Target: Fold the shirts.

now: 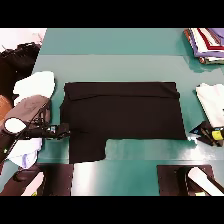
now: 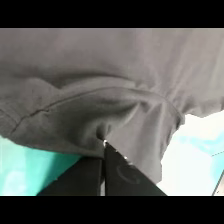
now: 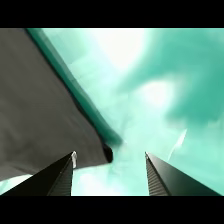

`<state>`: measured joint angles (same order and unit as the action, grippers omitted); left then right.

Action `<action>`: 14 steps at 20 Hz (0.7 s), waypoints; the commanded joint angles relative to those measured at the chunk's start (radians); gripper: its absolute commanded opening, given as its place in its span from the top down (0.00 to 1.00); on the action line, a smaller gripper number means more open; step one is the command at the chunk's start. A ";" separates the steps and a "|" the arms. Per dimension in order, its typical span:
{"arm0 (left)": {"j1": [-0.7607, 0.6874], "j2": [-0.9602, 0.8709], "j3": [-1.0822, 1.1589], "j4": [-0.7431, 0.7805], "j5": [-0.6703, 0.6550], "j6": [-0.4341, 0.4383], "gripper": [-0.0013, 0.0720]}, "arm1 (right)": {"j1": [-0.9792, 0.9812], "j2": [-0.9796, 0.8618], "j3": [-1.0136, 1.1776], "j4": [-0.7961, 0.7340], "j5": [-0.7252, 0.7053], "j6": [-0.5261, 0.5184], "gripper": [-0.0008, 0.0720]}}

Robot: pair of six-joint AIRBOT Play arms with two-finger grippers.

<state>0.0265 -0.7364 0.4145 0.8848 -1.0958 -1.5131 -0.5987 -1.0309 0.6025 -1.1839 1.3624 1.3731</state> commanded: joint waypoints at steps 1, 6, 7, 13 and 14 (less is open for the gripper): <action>0.000 0.001 0.013 -0.002 0.003 0.003 0.95 | 0.008 0.003 -0.092 0.047 -0.050 -0.005 0.30; 0.000 0.001 0.013 -0.001 0.003 0.003 0.95 | 0.169 -0.077 -0.067 0.094 -0.106 0.010 0.39; 0.000 0.001 0.013 -0.001 0.002 0.003 0.95 | 0.201 -0.109 -0.051 0.092 -0.106 0.011 0.44; 0.000 0.085 0.098 0.181 -0.106 -0.055 0.96 | 0.314 -0.053 0.037 0.068 -0.066 0.005 0.97; 0.000 0.124 0.120 0.231 -0.150 -0.077 0.96 | 0.320 -0.010 0.049 0.034 -0.034 0.005 0.97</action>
<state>0.0261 -0.6777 0.4858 0.9863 -1.1591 -1.5356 -0.3164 -1.1046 0.6186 -1.1252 1.2617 1.3800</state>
